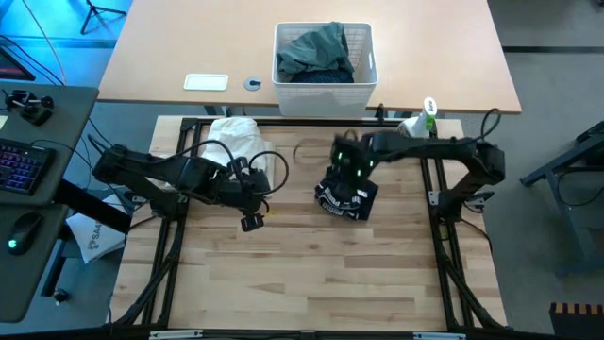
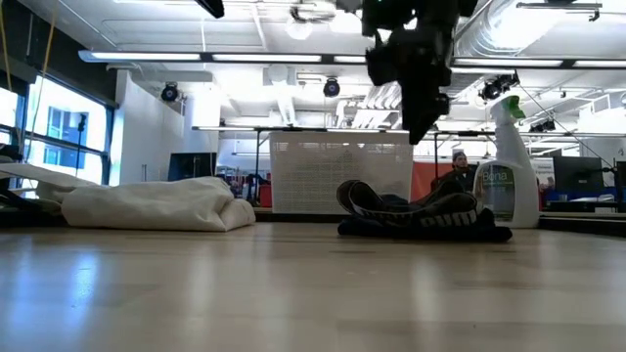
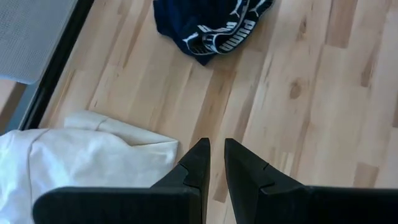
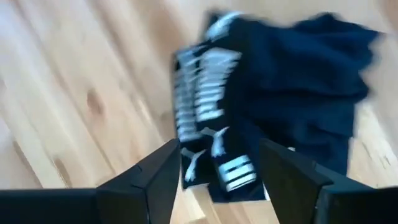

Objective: Fold Laundry from Bin
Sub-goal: Fold the blue boxer short, then put the folded blue boxer short into the white bin

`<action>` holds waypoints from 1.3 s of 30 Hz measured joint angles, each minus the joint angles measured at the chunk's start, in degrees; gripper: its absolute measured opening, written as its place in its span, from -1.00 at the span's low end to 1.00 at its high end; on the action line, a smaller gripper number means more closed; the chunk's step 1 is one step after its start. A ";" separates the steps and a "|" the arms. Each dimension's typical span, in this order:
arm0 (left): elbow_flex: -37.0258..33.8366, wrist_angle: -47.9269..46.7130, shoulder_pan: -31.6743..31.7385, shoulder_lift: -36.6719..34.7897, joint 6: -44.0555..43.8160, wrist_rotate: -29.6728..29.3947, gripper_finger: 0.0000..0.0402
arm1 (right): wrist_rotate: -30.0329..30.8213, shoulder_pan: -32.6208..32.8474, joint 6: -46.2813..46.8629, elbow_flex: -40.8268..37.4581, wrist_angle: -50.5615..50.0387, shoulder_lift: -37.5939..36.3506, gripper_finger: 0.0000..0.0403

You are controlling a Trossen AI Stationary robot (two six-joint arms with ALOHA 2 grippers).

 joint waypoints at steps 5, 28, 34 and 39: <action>-0.02 2.79 0.49 0.15 -0.03 -0.54 -0.83 | -6.34 -5.75 6.91 -2.26 6.72 -0.06 -0.11; -0.02 4.32 1.99 0.26 -8.56 -0.54 -0.83 | -4.02 -14.84 7.92 -29.37 25.02 -7.66 -0.12; -0.02 4.44 1.97 0.26 -13.27 -0.23 -0.83 | -3.68 -18.20 1.47 -29.81 29.90 -7.67 0.40; -0.02 4.45 2.05 0.26 -15.37 -0.19 -0.83 | -4.39 -20.38 -4.13 -29.75 33.42 -4.26 0.48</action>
